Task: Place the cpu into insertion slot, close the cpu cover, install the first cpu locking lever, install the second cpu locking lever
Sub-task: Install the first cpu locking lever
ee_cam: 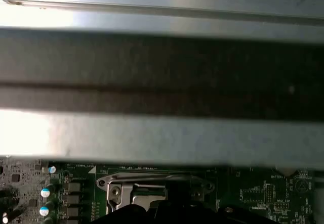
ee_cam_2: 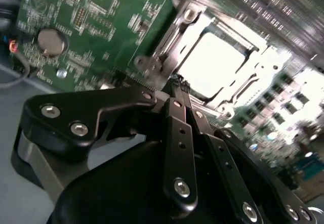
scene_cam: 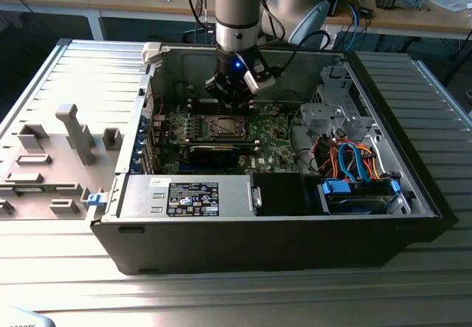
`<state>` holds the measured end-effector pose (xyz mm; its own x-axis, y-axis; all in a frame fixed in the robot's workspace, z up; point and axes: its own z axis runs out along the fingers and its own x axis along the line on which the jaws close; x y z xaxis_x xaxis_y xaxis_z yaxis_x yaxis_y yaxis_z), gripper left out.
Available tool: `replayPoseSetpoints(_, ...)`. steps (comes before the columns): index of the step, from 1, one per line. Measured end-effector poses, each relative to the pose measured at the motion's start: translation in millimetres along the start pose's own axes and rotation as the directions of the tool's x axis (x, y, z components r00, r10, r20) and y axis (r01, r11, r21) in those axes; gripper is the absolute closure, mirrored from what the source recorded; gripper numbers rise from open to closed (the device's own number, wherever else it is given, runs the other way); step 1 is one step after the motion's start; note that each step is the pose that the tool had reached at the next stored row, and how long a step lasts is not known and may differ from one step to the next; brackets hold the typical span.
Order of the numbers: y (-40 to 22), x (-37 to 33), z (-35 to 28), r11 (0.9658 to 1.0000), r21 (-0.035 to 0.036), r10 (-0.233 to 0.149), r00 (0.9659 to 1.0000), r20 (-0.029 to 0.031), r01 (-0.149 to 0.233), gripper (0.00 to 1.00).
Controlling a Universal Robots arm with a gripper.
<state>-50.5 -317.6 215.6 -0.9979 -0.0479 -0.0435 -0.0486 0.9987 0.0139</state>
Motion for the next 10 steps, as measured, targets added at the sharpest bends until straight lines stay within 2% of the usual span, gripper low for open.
replayPoseSetpoints(2,-7.8,0.3,-0.2,1.0,0.0001,0.0,1.0,-0.0001,0.0,0.89)
replayPoseSetpoints(5,-15.5,0.7,-0.2,1.0,0.0015,0.0,1.0,-0.0002,0.0,0.89)
replayPoseSetpoints(8,-17.2,0.3,-2.7,0.9999,0.0119,0.0,1.0,-0.0012,0.001,0.89)
replayPoseSetpoints(10,-17.2,0.0,-9.3,0.9999,0.0144,-0.001,1.0,-0.0012,0.001,0.89)
